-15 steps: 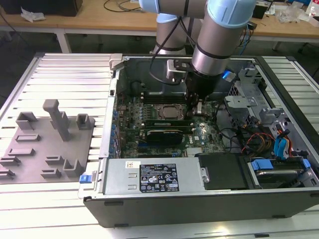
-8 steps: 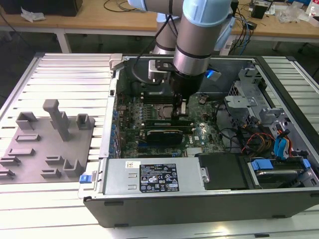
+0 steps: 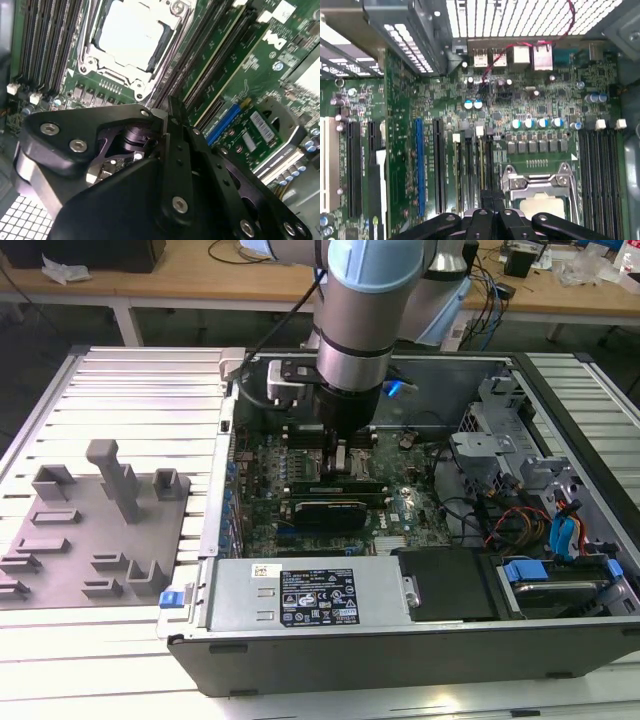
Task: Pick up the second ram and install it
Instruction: 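Press down the second ram until it locks into place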
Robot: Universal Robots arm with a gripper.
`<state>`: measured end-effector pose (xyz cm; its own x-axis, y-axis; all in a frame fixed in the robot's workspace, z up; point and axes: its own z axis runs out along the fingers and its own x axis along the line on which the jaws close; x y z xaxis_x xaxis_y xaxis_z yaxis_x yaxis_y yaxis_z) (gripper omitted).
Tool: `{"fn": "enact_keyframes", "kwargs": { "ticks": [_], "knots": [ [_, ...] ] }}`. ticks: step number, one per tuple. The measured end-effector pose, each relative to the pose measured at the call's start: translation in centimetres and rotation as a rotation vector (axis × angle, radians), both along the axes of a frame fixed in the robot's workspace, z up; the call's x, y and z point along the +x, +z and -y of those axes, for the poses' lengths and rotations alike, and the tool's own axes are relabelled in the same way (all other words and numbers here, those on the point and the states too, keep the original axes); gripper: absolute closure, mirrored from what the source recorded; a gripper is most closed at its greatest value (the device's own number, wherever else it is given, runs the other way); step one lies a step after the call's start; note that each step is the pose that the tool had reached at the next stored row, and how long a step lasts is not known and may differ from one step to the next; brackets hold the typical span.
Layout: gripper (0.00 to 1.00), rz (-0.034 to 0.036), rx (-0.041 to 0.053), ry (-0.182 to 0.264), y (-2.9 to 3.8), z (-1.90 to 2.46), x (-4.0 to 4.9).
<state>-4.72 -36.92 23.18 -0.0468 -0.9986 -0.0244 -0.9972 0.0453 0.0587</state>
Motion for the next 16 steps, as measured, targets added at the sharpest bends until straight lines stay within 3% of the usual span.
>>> {"fn": "enact_keyframes", "kwargs": {
  "ticks": [5,9,11,16],
  "knots": [
    [0.89,0.001,-0.0001,0.0,-0.27,0.0,-2.0],
    [0.89,0.0013,0.0028,0.0,-0.4,-0.04,-2.02],
    [0.89,0.0022,0.0026,0.0,0.31,-0.05,-2.02],
    [0.89,0.0026,0.0029,0.0,0.31,0.29,-2.32]
  ]
}}
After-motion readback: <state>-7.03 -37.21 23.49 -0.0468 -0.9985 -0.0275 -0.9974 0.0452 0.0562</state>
